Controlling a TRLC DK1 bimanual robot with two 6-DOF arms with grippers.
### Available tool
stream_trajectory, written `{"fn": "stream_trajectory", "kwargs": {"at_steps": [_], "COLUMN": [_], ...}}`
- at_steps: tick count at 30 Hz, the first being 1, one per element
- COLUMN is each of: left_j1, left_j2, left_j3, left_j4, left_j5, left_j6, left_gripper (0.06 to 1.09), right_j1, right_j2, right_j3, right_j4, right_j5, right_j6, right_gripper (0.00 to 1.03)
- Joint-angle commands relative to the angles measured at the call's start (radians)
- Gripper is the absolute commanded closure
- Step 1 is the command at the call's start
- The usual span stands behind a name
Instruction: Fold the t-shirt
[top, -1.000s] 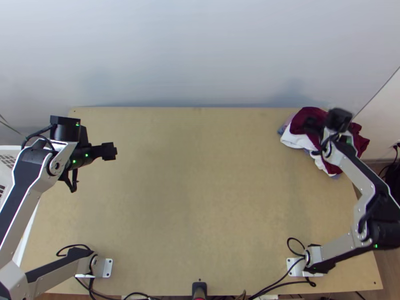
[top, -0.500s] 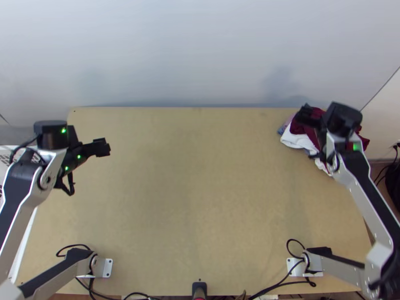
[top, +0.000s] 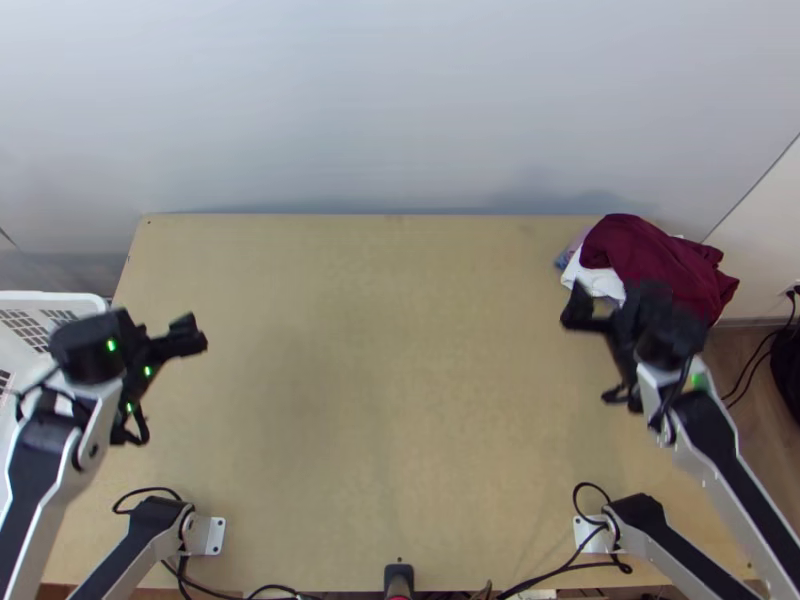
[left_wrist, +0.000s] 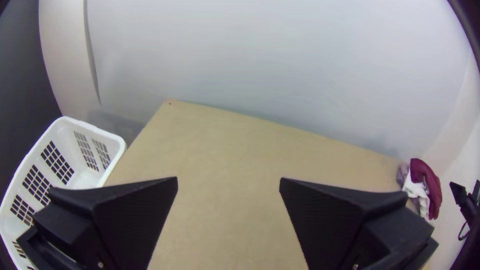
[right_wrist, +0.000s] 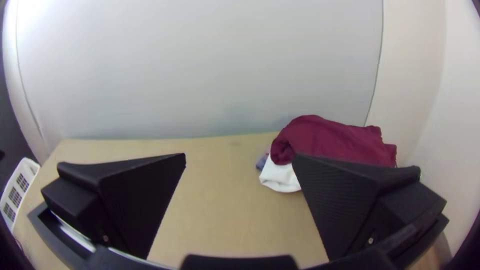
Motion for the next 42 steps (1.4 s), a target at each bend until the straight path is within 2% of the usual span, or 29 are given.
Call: {"fn": "stream_trajectory", "kwargs": {"at_steps": [1,3,5,10,16,21,25,31,36,42], "left_j1": [-0.006,0.009,0.009,0.039,0.062,0.063,0.062,0.056,0.06,0.068], "left_j2": [-0.227,-0.31,-0.388,-0.506,-0.652,-0.641,-0.649,-0.764,-0.758,-0.761], "left_j3": [-0.23,-0.303,-0.372,-0.503,-0.674,-0.686,-0.691,-0.689,-0.677,-0.675], "left_j4": [0.026,0.026,0.037,0.112,0.256,0.289,0.313,0.307,0.227,0.224], "left_j5": [-0.011,-0.013,-0.013,-0.039,-0.04,-0.039,-0.037,-0.037,-0.036,-0.036], "left_j6": [0.012,0.013,0.022,0.076,0.148,0.15,0.142,0.142,0.147,0.147], "left_gripper": [0.1,0.1,0.1,0.1,0.1,0.1,0.1,0.1,0.1,0.1], "right_j1": [0.132,0.166,0.172,0.166,0.141,0.146,0.12,-0.006,-0.035,-0.034], "right_j2": [-0.297,-0.424,-0.513,-0.703,-0.737,-0.886,-0.884,-0.886,-0.886,-0.886], "right_j3": [-0.284,-0.375,-0.432,-0.547,-0.583,-0.596,-0.605,-0.675,-0.691,-0.689], "right_j4": [0.029,0.042,-0.007,-0.07,-0.014,0.002,0.021,0.048,0.053,0.052], "right_j5": [0.035,0.037,0.037,0.035,0.035,0.035,0.037,0.035,0.037,0.037], "right_j6": [-0.124,-0.186,-0.201,-0.203,-0.187,-0.169,-0.183,-0.287,-0.291,-0.282], "right_gripper": [0.03,0.03,0.03,0.03,0.03,0.03,0.03,0.03,0.03,0.03]}}
